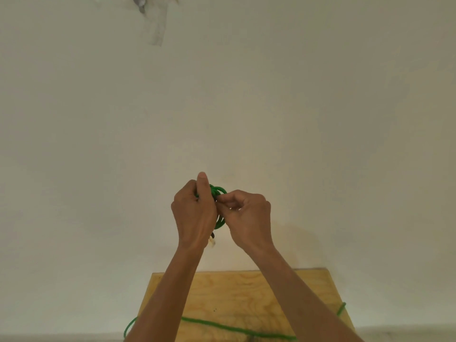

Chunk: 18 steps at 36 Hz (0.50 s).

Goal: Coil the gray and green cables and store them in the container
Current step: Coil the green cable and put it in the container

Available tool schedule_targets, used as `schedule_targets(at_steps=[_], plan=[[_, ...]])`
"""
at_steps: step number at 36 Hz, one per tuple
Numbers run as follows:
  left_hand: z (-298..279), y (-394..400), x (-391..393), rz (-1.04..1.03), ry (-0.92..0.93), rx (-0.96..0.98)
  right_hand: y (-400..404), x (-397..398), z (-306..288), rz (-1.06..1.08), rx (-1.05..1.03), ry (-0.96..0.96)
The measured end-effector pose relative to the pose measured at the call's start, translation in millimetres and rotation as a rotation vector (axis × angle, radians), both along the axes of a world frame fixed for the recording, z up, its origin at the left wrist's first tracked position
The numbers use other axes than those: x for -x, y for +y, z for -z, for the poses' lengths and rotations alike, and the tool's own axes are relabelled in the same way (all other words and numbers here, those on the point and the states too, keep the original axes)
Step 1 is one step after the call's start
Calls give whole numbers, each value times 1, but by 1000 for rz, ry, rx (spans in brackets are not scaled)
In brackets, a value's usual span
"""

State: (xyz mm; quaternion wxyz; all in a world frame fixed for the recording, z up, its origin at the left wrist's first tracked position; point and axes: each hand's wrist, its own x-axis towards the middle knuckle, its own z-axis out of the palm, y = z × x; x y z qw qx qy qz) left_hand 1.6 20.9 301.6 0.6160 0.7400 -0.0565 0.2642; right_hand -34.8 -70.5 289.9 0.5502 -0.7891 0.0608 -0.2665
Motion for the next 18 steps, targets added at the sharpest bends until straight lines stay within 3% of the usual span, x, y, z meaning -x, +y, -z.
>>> schedule_targets(at_steps=[8, 13, 18], plan=[[5, 8, -4, 59, 39, 22, -2, -2, 1, 142, 115, -78], [4, 14, -6, 203, 84, 74, -15, -4, -5, -162, -158, 94], [9, 17, -4, 300, 152, 78, -20, -7, 1, -267, -53, 87]])
